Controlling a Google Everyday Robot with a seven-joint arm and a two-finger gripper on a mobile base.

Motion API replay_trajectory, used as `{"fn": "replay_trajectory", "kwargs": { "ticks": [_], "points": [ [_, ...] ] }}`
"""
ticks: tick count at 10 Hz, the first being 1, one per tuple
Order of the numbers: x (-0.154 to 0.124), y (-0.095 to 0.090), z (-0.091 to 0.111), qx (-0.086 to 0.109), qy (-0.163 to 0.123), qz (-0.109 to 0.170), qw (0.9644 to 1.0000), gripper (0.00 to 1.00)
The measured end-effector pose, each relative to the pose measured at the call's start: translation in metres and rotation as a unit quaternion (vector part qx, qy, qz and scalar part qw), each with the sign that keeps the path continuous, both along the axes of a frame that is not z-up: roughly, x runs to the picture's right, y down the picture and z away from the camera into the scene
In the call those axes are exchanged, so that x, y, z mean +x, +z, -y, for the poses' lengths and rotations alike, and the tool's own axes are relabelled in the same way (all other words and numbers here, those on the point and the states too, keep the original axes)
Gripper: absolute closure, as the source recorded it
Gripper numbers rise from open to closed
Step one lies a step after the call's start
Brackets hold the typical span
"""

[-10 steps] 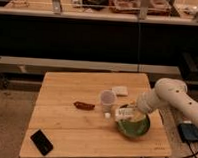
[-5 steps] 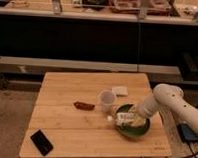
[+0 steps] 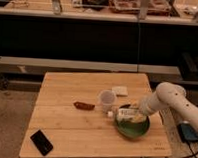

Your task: Place the bottle in the ceramic bowl

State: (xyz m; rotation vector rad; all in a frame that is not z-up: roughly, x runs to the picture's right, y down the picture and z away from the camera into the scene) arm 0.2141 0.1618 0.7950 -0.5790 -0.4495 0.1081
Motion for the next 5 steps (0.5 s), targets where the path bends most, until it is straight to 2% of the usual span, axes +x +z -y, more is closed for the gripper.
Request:
{"fn": "replay_trajectory", "kwargs": {
  "ticks": [5],
  "points": [
    [-0.0014, 0.0002, 0.0005, 0.0, -0.001, 0.001, 1.0, 0.2]
  ]
}}
